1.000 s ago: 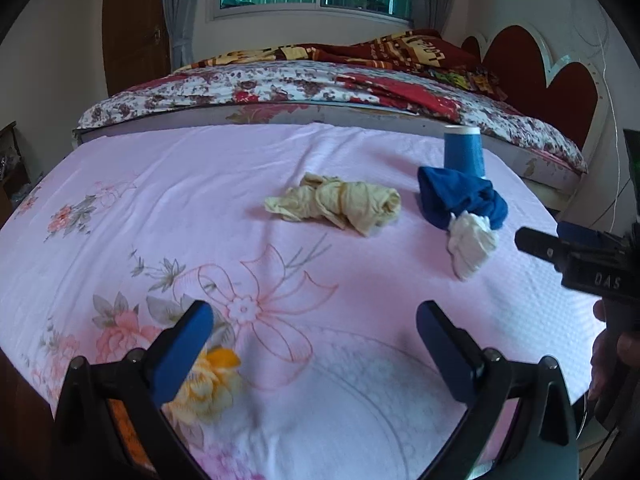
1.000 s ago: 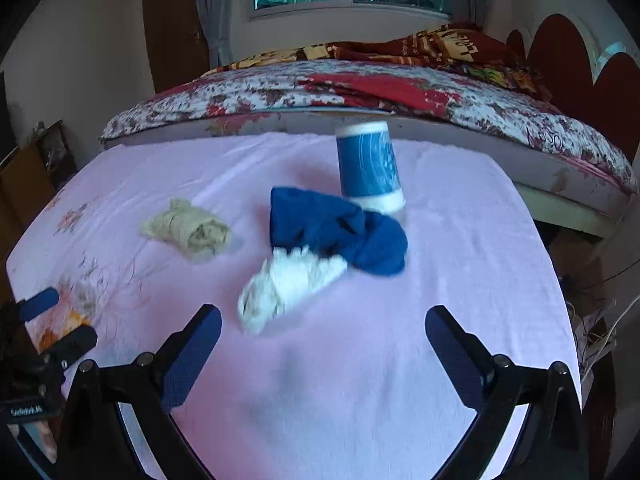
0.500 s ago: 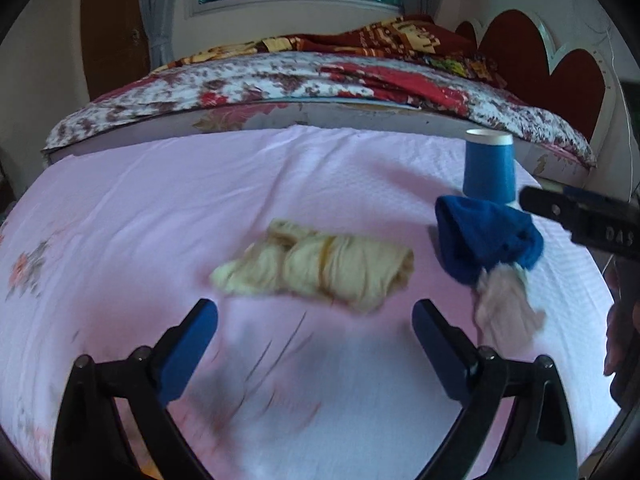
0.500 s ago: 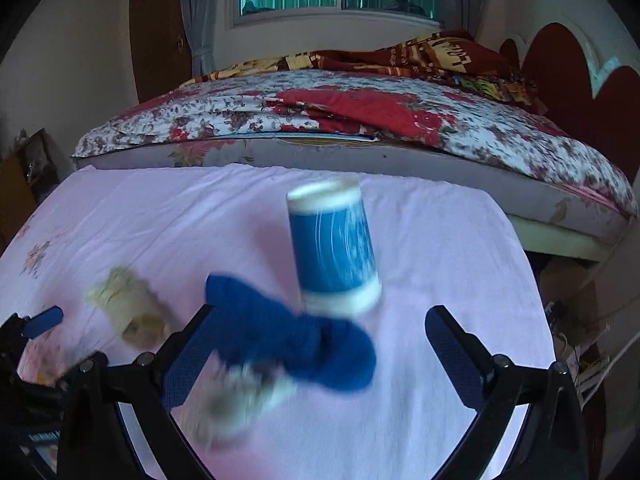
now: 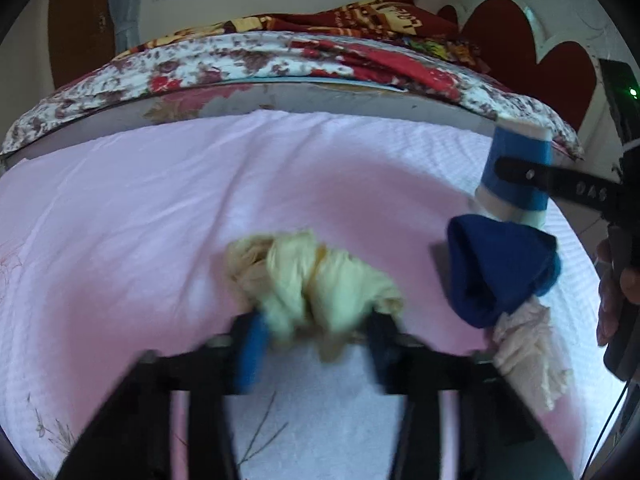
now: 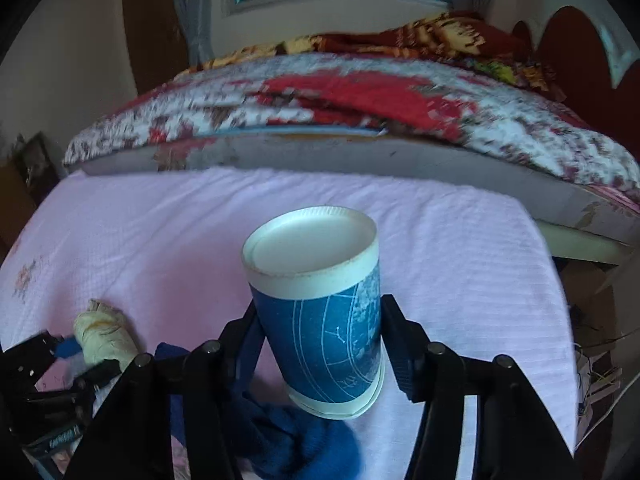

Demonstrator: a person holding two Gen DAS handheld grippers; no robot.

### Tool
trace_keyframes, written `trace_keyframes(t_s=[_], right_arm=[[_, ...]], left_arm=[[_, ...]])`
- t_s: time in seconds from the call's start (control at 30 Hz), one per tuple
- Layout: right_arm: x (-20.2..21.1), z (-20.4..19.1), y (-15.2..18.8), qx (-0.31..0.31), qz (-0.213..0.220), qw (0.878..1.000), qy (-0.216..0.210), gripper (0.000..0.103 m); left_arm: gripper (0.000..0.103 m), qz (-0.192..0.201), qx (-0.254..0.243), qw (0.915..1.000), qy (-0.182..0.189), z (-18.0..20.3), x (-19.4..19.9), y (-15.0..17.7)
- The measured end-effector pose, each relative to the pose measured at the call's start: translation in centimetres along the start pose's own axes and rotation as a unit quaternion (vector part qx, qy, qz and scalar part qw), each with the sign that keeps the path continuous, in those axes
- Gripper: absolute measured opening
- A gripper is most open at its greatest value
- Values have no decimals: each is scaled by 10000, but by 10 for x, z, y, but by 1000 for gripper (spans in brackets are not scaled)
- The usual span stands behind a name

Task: Collect trash
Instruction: 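Grasp the beige cloth with the left tool while the right tool grasps the blue paper cup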

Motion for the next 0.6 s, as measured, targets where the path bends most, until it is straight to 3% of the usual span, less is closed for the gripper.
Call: trace_keyframes(t_s=[0.27,0.6], right_arm=[[59,38,9,-305,338,9989,-83,57],[142,41,59,-116,544,9984,-54,57]], left_arm=[[32,524,-74,9986,7,13,42,0],[30,651,-60,9975,282,47,85,23]])
Point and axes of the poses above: each gripper's, at about its wrist camera, not at the fingertips, and x roughly against the way its jaws point, z to its right, y to its underside, the point moved 3 cm from there along -x, roughly the way its jaws point, and after that the axes turned 3 degrees about -y, right-handed, at the moved point
